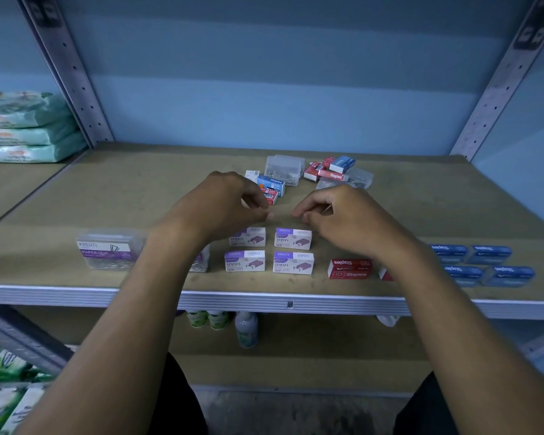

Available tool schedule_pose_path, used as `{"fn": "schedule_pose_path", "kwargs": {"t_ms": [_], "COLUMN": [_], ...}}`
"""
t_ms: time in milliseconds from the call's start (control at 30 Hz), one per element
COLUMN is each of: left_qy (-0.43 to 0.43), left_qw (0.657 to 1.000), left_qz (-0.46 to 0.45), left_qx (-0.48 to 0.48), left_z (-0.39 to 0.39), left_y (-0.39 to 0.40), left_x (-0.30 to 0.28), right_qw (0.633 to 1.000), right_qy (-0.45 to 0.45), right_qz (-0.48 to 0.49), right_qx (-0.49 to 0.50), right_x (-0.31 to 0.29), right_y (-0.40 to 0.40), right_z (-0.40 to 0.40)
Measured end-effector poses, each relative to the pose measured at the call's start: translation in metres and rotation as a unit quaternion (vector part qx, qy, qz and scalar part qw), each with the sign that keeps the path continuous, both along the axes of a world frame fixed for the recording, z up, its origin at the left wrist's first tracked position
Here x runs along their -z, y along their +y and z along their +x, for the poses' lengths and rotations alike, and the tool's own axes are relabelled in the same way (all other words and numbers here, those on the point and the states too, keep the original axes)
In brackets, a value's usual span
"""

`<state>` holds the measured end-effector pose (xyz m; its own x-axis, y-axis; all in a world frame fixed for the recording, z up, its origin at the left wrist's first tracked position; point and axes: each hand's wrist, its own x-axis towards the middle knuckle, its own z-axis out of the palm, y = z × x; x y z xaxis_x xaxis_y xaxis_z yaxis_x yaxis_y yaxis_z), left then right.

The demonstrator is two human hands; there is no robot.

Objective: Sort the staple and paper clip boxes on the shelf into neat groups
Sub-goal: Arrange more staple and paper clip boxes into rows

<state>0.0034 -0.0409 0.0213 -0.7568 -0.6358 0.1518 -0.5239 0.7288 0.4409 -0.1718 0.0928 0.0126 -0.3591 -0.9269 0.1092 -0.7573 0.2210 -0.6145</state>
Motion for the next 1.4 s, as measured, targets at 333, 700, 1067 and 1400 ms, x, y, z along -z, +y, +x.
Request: {"fn": "schedule_pose_path", "kwargs": {"t_ms": [333, 700, 1067, 1400], "left_qy": [0.03, 0.013, -0.085, -0.078], "left_qw": [0.999, 0.998, 0.994, 0.994], "left_qz": [0.023, -0.062, -0.065, -0.079], "left_qx": [-0.025, 0.022, 0.029, 0.008], "left_z": [-0.024, -0.075, -0.122, -0.125], "left_y": [-0.004, -0.038, -0.061, -0.063], "left_x": [0.003, -0.002, 0.003, 0.003], "right_qw": [0.994, 0.989, 0.99, 0.985], "right_qy": [0.029, 0.058, 0.052, 0.063], "right_qz": [-0.005, 0.009, 0.043, 0.052], "right_qx": [0.107, 0.137, 0.121, 0.154], "right_x": [0.001, 0.011, 0.014, 0.019], "right_y": [0.006, 0.001, -0.017, -0.027], "right_z": [-0.034, -0.061, -0.066, -0.068]}}
